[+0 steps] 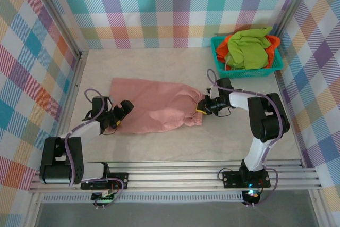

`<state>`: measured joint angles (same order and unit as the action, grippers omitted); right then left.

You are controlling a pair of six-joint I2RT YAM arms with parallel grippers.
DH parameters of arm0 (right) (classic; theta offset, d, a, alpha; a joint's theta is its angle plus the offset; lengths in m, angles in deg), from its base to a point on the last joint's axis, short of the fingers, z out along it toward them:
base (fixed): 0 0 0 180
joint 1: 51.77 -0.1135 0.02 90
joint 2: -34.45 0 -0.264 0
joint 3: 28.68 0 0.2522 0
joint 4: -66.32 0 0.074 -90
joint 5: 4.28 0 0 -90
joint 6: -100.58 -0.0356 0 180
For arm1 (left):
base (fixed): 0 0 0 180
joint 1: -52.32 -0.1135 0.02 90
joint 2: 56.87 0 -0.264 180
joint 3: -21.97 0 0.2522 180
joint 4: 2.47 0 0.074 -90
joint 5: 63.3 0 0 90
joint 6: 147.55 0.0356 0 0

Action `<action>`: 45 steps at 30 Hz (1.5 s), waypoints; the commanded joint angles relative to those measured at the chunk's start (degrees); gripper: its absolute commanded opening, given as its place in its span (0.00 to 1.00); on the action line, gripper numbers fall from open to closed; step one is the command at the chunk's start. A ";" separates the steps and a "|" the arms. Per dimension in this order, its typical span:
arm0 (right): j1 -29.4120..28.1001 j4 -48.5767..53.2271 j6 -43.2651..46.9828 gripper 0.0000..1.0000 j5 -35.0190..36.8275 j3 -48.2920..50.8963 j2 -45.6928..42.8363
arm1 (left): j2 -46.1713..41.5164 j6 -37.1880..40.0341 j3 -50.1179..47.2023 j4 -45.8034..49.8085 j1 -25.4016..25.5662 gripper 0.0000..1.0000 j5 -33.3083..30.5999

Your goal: Fold and stack the shorts

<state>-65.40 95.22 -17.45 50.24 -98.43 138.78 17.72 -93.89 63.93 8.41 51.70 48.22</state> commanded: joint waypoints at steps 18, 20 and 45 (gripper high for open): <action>-0.59 51.80 28.25 0.00 41.23 -28.14 -11.97 | -12.62 4.07 4.14 11.14 -0.08 1.00 -0.74; -0.59 54.73 29.32 0.00 46.25 -31.56 -12.07 | -12.96 3.93 4.18 11.09 0.00 1.00 0.04; -3.42 55.42 26.11 0.00 43.80 -36.98 -7.26 | -3.79 -0.74 15.03 11.58 18.64 0.98 0.26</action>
<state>-67.28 150.19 10.13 95.51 -131.91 130.81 11.10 -92.69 77.46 20.20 68.55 48.55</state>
